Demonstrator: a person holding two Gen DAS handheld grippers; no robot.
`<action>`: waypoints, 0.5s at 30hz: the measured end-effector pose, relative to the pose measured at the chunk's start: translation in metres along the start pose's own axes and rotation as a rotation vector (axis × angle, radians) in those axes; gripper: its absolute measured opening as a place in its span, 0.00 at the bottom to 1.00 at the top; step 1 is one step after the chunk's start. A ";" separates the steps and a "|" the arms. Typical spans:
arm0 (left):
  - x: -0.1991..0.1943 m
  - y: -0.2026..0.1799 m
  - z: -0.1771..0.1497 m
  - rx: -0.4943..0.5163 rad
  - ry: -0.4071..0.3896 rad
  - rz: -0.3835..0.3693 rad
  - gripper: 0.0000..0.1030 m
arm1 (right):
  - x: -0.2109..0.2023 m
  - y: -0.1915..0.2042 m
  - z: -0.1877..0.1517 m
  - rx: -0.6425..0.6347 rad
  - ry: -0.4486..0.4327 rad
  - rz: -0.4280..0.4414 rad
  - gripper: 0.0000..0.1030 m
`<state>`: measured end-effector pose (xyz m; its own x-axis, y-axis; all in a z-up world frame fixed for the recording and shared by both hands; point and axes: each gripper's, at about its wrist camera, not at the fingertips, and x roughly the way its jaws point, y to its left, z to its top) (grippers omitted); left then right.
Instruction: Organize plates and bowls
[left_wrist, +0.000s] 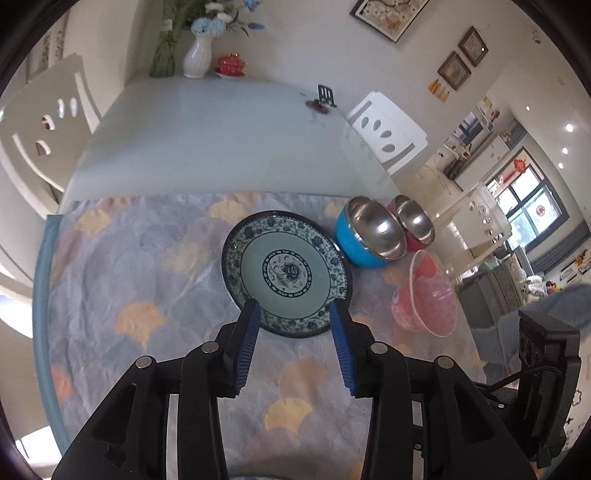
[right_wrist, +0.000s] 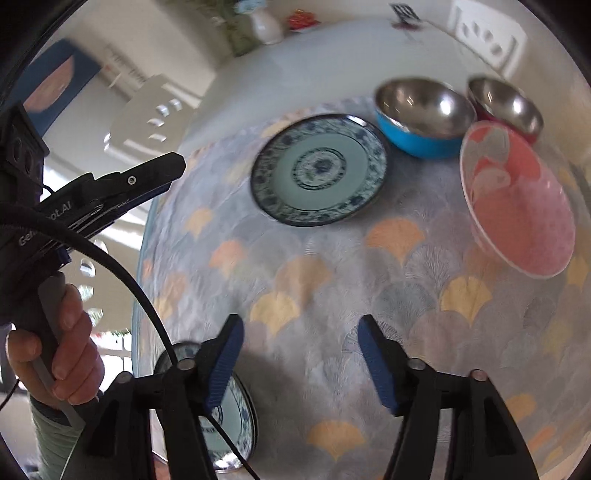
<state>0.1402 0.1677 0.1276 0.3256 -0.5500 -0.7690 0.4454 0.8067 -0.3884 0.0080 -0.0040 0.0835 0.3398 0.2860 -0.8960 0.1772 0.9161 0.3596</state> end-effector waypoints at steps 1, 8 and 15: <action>0.009 0.003 0.004 0.000 0.017 -0.001 0.44 | 0.006 -0.006 0.004 0.032 0.013 -0.004 0.62; 0.048 0.037 0.017 -0.048 0.078 -0.034 0.63 | 0.031 -0.029 0.036 0.138 0.051 -0.043 0.62; 0.077 0.067 0.026 -0.098 0.123 -0.044 0.63 | 0.050 -0.046 0.065 0.206 0.046 -0.073 0.63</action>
<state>0.2174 0.1738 0.0553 0.2005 -0.5597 -0.8041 0.3712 0.8030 -0.4663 0.0763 -0.0502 0.0393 0.2778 0.2379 -0.9307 0.3864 0.8594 0.3350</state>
